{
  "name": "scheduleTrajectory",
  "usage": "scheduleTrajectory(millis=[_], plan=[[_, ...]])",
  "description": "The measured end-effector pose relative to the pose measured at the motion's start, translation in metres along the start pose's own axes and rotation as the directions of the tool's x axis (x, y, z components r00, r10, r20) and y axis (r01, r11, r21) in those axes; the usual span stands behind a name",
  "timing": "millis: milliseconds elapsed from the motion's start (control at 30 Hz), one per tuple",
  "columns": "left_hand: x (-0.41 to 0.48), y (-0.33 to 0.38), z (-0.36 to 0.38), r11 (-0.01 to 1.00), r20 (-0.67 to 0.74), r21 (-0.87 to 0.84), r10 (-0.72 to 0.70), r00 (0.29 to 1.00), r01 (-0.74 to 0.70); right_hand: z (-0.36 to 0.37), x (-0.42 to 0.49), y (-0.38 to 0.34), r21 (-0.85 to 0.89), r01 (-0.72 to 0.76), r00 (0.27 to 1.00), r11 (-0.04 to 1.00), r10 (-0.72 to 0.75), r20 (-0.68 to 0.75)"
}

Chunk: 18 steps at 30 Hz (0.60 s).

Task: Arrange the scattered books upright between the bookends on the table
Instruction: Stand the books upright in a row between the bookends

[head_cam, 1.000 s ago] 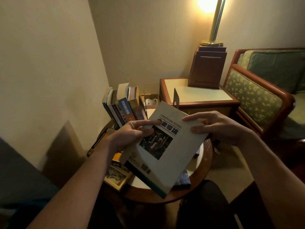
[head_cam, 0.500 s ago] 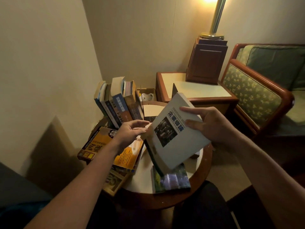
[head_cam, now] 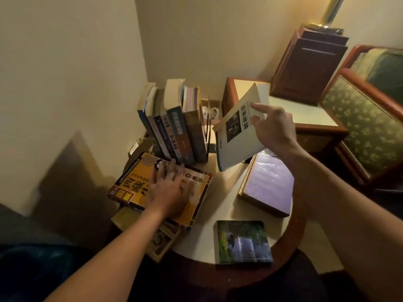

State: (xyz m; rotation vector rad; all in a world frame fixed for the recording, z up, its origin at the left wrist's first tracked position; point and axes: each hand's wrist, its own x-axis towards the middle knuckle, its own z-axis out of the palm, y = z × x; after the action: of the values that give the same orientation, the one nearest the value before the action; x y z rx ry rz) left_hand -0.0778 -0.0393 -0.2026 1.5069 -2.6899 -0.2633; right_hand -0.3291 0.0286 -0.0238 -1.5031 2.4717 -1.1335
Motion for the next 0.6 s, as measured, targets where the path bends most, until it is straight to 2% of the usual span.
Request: scheduleTrajectory(millis=[200,333,400,500,600], plan=[[-0.006,-0.002,0.004,0.999,-0.055,-0.024,0.031,0.998,-0.032,0.043,0.036,-0.027,-0.007,-0.048,0.994,0.999,0.048,0.102],[-0.006,-0.002,0.007,1.000,-0.061,-0.011,0.025,0.998,-0.026,0.058,0.053,-0.035,0.031,-0.022,0.959,0.999,0.013,0.284],[-0.005,-0.003,0.007,0.999,-0.072,-0.008,0.031,0.997,-0.031,0.064,0.055,-0.035,0.033,0.017,0.935,0.999,-0.028,0.354],[-0.005,-0.003,0.007,0.999,-0.067,-0.012,0.042,0.997,-0.043,0.074,0.049,-0.033,-0.006,0.148,0.924,0.989,-0.137,0.358],[-0.006,-0.003,0.006,0.998,-0.099,-0.012,0.055,0.994,-0.057,0.078,0.039,-0.027,0.056,0.266,0.891,0.962,-0.267,0.368]])
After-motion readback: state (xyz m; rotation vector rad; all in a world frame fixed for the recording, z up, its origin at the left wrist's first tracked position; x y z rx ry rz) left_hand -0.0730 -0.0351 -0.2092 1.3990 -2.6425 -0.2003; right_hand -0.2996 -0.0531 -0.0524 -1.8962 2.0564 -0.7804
